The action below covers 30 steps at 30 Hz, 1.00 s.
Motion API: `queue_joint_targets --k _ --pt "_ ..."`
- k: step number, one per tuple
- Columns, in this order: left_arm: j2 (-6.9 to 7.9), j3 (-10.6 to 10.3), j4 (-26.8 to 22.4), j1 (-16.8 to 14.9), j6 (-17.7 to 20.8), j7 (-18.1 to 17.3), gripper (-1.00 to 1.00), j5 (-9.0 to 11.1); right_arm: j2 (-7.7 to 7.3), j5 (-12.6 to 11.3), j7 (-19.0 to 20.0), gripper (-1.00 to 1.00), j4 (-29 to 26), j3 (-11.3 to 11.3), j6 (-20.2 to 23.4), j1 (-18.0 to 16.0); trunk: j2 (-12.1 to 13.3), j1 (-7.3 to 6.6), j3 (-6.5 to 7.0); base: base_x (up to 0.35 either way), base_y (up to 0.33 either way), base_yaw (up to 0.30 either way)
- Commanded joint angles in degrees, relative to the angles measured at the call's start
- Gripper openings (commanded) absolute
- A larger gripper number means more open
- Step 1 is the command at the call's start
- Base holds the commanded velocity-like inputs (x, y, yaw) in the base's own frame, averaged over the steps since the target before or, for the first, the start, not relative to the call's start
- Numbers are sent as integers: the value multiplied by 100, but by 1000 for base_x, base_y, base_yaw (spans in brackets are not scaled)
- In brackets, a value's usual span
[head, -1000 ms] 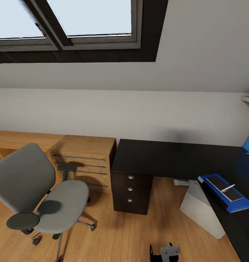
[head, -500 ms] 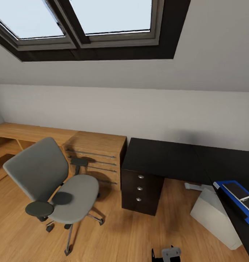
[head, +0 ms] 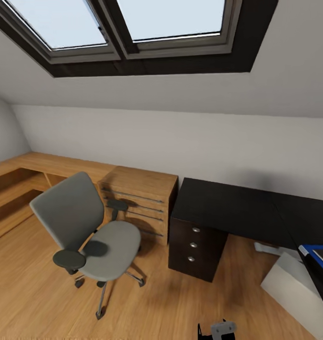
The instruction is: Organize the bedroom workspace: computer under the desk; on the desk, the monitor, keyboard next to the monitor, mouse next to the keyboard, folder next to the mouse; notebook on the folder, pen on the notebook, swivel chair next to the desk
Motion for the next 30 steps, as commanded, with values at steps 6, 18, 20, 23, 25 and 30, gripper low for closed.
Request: queue_joint_targets --k 6,18,20,23,25,30 --pt "5 -47 -9 1 -16 19 100 58 -1 -17 -40 100 -5 43 -1 -3 -11 3 -45 0 0 217" --pt "-1 -47 -8 1 -16 15 100 56 -8 -31 548 100 6 42 -1 -3 -11 3 -11 0 0 111" --pt "-2 -48 -8 1 -16 15 100 55 -9 -32 561 100 8 42 -1 -3 -11 3 7 0 0 14" --pt "-3 -49 -8 1 -16 15 100 52 -12 -39 570 100 12 40 -1 -3 -11 3 34 0 0 7" --pt "-4 -48 -8 1 -16 15 100 51 -16 -40 569 100 30 37 -1 -3 -11 3 52 0 0 4" --pt "-2 -50 -8 1 -16 15 100 49 -103 -32 563 100 304 33 -20 1 -11 3 97 0 0 1"
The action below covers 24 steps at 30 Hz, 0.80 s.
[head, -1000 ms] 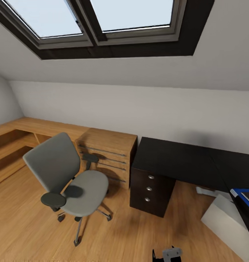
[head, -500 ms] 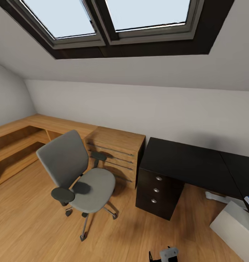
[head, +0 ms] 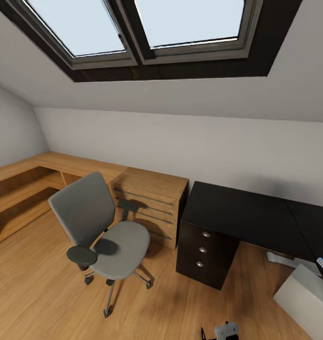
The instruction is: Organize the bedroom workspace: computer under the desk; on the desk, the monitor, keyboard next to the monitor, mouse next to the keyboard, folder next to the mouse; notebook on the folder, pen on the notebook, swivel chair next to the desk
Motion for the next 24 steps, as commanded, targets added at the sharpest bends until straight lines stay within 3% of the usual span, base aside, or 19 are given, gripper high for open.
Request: queue_joint_targets --k 1,4,5,10,16,24 --pt "10 -48 -9 0 -16 39 100 57 -73 4 -44 100 40 65 -3 5 -11 4 -1 0 0 0" --pt "12 -51 -9 0 -16 39 100 57 -222 6 -41 100 69 72 -9 56 -11 4 26 0 0 0" --pt "10 -50 -9 0 -12 39 100 57 -385 5 -34 100 88 73 -23 166 -11 4 36 0 0 0" --pt "1 -53 -9 0 -15 39 100 57 -603 -17 -42 100 99 75 -281 411 -11 4 82 0 0 0" --pt "12 -54 -9 0 -15 39 100 60 -625 -17 -68 100 100 79 -963 534 -11 4 138 0 0 31" --pt "8 -54 -9 0 -23 39 100 57 -592 -35 -66 100 89 61 -1200 561 -11 4 211 0 0 64"
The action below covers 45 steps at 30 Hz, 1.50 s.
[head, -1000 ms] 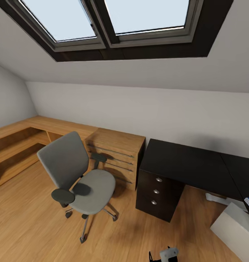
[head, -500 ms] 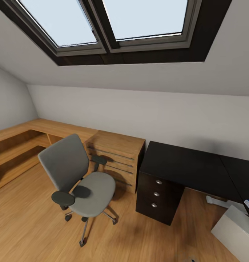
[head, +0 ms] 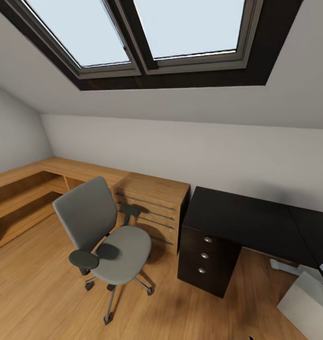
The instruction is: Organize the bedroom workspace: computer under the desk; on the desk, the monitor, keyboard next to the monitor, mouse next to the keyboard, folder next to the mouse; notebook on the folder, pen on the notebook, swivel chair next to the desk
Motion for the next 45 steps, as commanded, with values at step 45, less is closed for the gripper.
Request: queue_joint_targets --k 45 --pt "105 129 -2 0 -266 35 100 786 133 -18 -70 100 -144 -135 38 0 -11 4 70 0 -26 169"
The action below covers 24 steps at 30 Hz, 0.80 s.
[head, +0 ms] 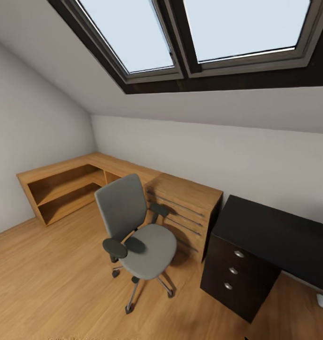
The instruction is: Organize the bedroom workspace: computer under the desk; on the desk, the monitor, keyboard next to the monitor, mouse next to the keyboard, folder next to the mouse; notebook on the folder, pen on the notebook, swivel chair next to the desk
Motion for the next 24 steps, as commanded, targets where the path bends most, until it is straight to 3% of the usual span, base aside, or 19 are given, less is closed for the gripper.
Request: queue_joint_targets --k 1,11,16,24 --pt "4 -32 -10 1 -15 28 100 51 -1 2 -50 100 -2 47 -2 -3 -12 4 -12 0 -4 278" --pt "-20 -48 116 1 -20 11 100 33 -3 2 -50 100 6 44 -1 -3 -12 4 -12 0 -1 279" --pt "-67 -72 230 1 -22 0 100 -135 4 2 -50 100 7 47 6 -3 -12 4 -12 0 0 279" --pt "-77 -76 251 1 -22 -2 100 -205 3 4 -50 100 7 48 77 -3 -12 4 -12 0 0 279"
